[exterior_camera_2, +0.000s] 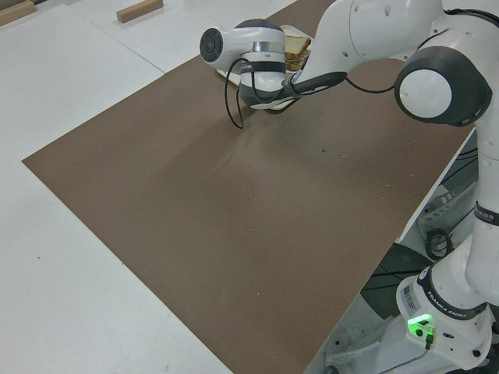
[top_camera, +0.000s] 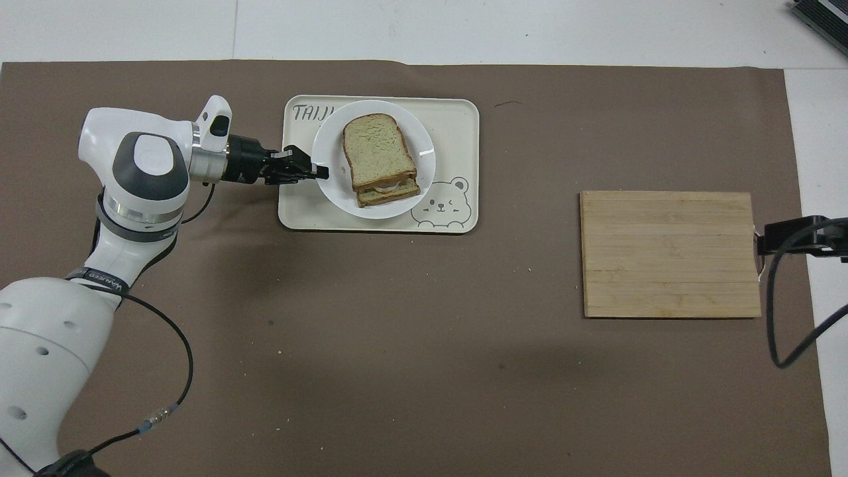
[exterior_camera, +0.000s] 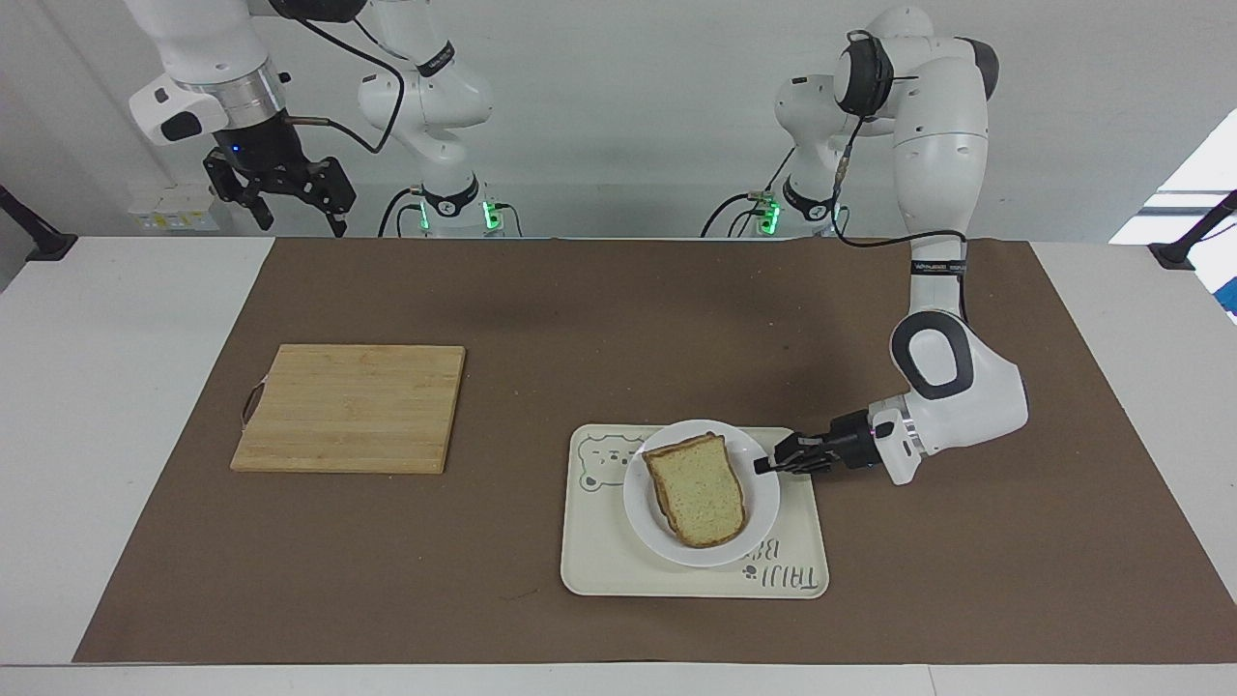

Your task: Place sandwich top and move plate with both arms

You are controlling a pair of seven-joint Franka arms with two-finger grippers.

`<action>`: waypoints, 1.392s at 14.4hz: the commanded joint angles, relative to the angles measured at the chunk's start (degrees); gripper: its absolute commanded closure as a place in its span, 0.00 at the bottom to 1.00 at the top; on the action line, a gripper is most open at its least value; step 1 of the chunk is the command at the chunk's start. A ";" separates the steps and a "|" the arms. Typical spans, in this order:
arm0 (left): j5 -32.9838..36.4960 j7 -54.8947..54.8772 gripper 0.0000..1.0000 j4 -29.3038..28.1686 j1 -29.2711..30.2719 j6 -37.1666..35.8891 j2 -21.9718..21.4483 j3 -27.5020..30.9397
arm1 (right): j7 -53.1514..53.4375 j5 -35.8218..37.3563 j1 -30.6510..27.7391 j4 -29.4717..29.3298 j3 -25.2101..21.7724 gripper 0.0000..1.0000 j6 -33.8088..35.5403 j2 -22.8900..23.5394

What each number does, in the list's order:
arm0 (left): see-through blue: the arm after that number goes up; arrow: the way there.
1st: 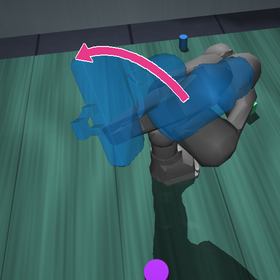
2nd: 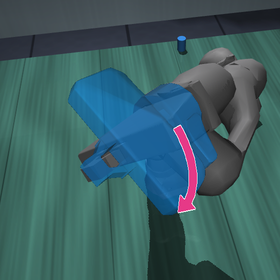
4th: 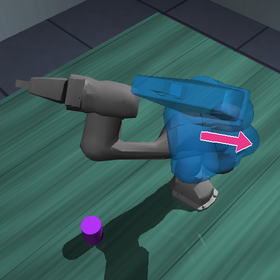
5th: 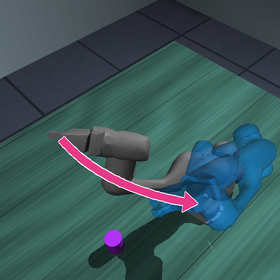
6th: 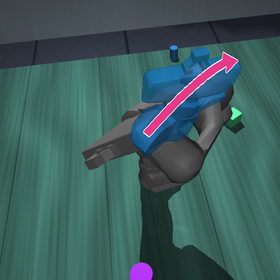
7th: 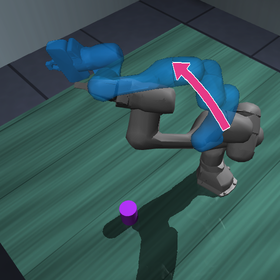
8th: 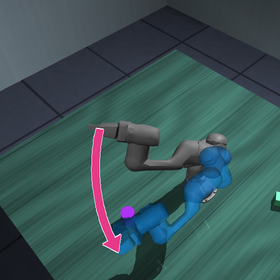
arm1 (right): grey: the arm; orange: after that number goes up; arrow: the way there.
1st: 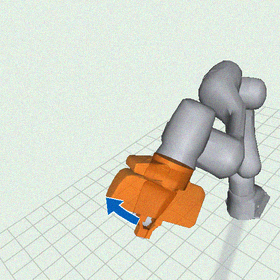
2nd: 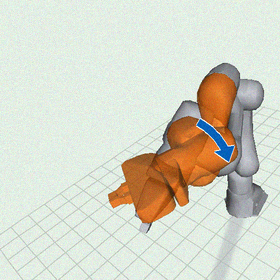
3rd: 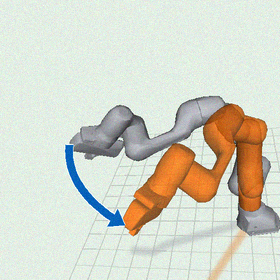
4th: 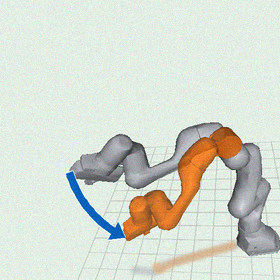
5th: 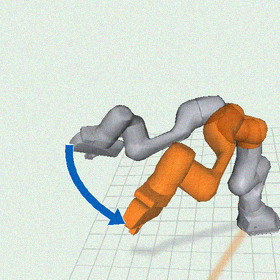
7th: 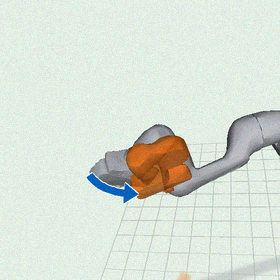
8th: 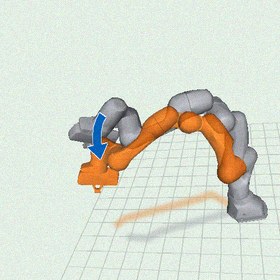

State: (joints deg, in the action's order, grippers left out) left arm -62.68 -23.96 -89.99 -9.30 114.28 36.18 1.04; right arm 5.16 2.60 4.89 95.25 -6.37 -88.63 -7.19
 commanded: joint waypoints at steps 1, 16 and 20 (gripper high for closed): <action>1.42 1.19 1.00 1.39 -1.33 1.38 1.00 0.63 | -1.47 0.04 -0.40 0.72 0.13 0.00 0.38 -1.07; 37.51 20.69 0.00 2.01 1.39 -0.36 -13.75 4.76 | -0.59 -1.37 -0.40 1.16 0.13 0.00 0.03 -1.34; 51.31 26.06 0.00 2.01 1.39 -5.19 -20.08 4.76 | -0.94 -1.72 -0.58 -0.76 0.13 0.00 0.47 -0.03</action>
State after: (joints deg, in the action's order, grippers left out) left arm -17.37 -0.38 -87.00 -7.17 111.74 19.69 5.04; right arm 5.16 2.20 4.89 95.23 -6.32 -88.62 -7.32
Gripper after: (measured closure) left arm 0.000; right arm 0.000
